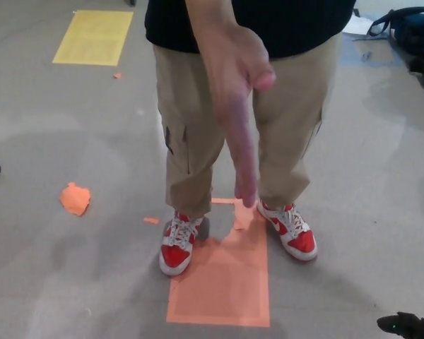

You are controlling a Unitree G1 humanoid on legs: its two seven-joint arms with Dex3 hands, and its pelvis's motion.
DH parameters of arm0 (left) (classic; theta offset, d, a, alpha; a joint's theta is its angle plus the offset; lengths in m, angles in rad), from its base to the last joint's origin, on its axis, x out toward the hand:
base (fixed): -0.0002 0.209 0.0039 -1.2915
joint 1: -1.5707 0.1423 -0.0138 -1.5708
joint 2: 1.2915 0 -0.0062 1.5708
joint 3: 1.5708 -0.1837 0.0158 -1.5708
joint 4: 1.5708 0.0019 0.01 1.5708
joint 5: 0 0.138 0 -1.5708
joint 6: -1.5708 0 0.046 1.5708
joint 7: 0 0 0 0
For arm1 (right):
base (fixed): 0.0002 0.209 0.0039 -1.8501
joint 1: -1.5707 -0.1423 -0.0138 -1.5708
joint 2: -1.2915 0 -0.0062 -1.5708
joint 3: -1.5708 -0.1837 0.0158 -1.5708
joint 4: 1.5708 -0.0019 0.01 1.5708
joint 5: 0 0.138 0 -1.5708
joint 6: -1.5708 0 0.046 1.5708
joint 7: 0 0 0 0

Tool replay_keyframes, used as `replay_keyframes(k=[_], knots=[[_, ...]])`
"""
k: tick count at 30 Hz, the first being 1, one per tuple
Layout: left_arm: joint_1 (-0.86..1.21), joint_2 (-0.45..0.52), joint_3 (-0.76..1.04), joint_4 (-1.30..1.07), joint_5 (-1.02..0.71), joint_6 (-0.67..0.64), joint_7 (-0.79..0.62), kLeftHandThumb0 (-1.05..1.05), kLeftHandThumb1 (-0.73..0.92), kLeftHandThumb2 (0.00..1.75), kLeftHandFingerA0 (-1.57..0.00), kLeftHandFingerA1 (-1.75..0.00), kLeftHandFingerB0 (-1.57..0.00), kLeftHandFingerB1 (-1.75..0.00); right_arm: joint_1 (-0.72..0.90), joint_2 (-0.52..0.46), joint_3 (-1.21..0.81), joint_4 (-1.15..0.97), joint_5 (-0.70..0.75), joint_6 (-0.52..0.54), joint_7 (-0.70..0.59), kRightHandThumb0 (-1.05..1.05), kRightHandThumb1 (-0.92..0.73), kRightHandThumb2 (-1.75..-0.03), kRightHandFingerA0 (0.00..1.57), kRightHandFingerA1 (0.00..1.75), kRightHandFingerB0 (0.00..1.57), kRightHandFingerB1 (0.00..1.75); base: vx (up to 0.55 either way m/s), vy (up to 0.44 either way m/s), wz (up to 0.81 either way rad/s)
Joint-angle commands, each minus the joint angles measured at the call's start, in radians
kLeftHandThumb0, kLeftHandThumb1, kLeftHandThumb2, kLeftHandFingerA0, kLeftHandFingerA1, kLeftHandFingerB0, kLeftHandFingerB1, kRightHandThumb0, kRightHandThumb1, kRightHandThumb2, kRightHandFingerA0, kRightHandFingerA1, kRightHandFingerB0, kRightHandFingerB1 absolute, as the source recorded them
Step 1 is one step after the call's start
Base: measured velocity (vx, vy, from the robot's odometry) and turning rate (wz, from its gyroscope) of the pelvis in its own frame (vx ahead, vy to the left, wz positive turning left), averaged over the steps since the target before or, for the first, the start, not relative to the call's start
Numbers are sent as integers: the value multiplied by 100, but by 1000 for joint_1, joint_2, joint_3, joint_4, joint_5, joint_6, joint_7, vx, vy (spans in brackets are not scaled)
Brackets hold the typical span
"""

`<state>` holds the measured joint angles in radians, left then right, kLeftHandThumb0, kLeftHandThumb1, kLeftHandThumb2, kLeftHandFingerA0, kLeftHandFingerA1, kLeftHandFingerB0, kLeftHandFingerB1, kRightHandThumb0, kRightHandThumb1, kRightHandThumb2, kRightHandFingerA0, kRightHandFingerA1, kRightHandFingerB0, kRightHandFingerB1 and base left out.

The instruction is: The robot extends its right arm to grab a person's hand and shakes it

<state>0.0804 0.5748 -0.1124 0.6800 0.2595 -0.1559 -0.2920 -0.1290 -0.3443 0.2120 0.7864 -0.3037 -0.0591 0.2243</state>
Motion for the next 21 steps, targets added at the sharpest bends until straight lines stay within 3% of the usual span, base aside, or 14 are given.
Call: replay_keyframes(k=[1,2,3,4,5,7,11,15,16,17,18,19,20,21], knots=[[6,13,-4,-12,-3,-26,-22,-66,84,65,-22,-31,-17,-28,35,1,-60,-34,62,-65,-21,-36,-53,-109,0,48,0,46,0,0,0],[6,12,-4,-12,-3,-35,-19,-66,84,65,-22,-31,-17,-28,43,7,-75,-49,74,-71,-25,-36,-53,-109,0,48,0,46,0,0,0],[9,11,0,-33,-6,-28,-20,-35,53,108,0,-47,0,-46,68,33,-131,-117,141,-82,-13,-73,-90,-67,13,28,16,29,0,0,0],[10,12,1,-48,-7,-26,-20,-35,53,108,0,-48,0,-47,89,48,-161,-184,175,-83,-3,-75,-72,-103,2,38,7,41,0,0,0],[2,6,5,-62,-13,-17,-22,-72,67,99,-4,-39,-6,-34,112,64,-190,-298,214,-60,11,-83,-76,-105,8,26,8,33,0,0,0],[-13,-6,9,-82,-21,3,-25,-80,70,99,-8,-34,-8,-30,146,88,-226,-487,272,-1,34,-84,-75,-105,8,29,8,29,0,0,0],[-55,-14,-22,-112,32,27,0,-78,74,100,-12,-43,-6,-34,156,86,-250,-867,362,144,90,-85,-75,-108,6,30,6,29,0,0,0],[-93,-24,-40,-94,62,36,22,-77,73,106,-17,-48,0,-34,114,74,-263,-1021,408,234,110,-89,-72,-108,7,30,7,32,0,0,0],[-101,-23,-48,-91,77,43,27,-77,91,72,-25,-37,-8,-24,91,67,-267,-1065,425,275,114,-90,-71,-108,7,30,7,29,0,0,0],[-118,-23,-54,-86,85,57,25,-36,52,110,-1,-48,0,-48,50,56,-274,-1126,450,334,120,-90,-71,-108,6,31,6,28,0,0,0],[-128,-24,-55,-78,83,66,20,-78,76,108,-15,-47,0,-33,25,51,-277,-1159,460,367,122,-88,-72,-108,6,34,6,29,0,0,0],[-135,-25,-56,-69,80,73,14,-78,76,108,-15,-47,0,-33,6,48,-278,-1185,465,393,123,-88,-72,-108,6,34,6,29,0,0,0],[-147,-24,-59,-51,85,74,20,-76,92,69,-13,-31,-10,-24,-18,53,-279,-1202,472,421,117,-88,-71,-107,7,34,7,30,0,0,0],[-154,-23,-57,-31,84,69,26,-75,92,69,-14,-31,-10,-24,-54,52,-277,-1228,482,472,116,-88,-73,-109,5,25,6,27,0,0,0]])
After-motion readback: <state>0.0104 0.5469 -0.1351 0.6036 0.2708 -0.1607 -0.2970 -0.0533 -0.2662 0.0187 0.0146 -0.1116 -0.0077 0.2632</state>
